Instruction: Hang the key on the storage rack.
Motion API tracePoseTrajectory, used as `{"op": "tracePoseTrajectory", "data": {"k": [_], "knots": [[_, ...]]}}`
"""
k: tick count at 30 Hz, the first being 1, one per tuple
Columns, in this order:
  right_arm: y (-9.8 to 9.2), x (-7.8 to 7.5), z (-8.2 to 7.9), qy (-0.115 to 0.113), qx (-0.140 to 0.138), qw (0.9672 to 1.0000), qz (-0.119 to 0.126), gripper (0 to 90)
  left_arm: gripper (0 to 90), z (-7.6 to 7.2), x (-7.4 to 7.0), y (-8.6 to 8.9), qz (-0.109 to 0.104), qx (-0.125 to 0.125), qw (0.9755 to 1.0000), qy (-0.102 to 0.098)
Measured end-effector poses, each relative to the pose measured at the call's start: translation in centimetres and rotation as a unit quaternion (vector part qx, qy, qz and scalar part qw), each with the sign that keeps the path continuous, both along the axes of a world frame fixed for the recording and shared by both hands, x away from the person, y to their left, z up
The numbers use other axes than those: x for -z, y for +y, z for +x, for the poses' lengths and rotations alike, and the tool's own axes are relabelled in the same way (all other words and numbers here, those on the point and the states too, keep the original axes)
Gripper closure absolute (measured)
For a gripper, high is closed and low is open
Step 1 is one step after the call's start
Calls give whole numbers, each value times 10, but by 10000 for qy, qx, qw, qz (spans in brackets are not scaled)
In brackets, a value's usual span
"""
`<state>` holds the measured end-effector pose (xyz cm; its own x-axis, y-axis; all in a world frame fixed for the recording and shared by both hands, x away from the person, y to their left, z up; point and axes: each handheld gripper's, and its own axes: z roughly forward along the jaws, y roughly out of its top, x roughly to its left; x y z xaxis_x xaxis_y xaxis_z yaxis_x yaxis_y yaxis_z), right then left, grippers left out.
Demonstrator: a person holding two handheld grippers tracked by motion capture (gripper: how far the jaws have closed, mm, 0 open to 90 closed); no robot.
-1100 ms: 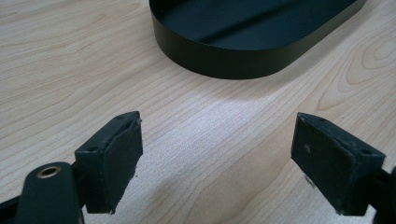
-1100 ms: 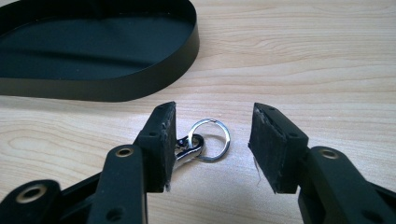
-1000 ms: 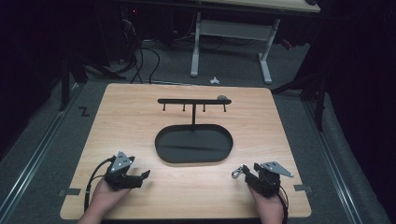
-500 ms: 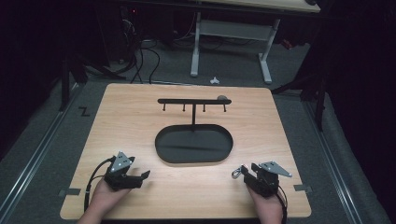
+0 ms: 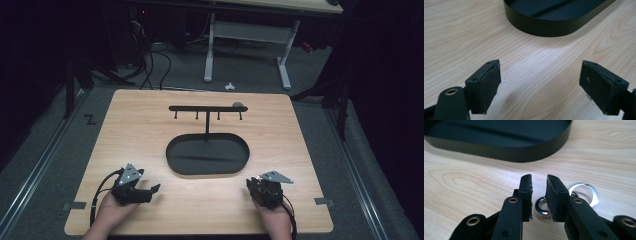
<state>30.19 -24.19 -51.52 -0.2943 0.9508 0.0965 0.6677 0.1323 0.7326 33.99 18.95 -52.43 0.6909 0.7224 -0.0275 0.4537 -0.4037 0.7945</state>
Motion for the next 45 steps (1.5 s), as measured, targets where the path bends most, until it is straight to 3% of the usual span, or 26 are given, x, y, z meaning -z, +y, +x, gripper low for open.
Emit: {"op": "tracePoseTrajectory", "data": {"k": [4,9,27,35,40,41,45], "knots": [[4,6,9,167,-33,9998,-98,739,181,-2,0,4,5,-32,10000,7],[3,9,8,237,-61,9997,-99,731,184,-2,-1,4,-34,-42,10000,7],[-28,6,-25,234,241,9994,-43,686,187,13,-3,-25,-58,291,9995,-42],[-41,-10,-36,69,288,9996,-41,636,187,13,-5,-26,-57,288,9996,-39],[-43,-13,-37,285,157,9989,-331,600,187,12,-5,-24,-74,267,9996,-56],[-44,-13,-34,464,119,9979,-426,587,187,12,-5,-23,-51,276,9996,-69],[-45,-15,-29,685,141,9959,-579,576,187,12,-4,-21,-59,283,9996,-68]]}}
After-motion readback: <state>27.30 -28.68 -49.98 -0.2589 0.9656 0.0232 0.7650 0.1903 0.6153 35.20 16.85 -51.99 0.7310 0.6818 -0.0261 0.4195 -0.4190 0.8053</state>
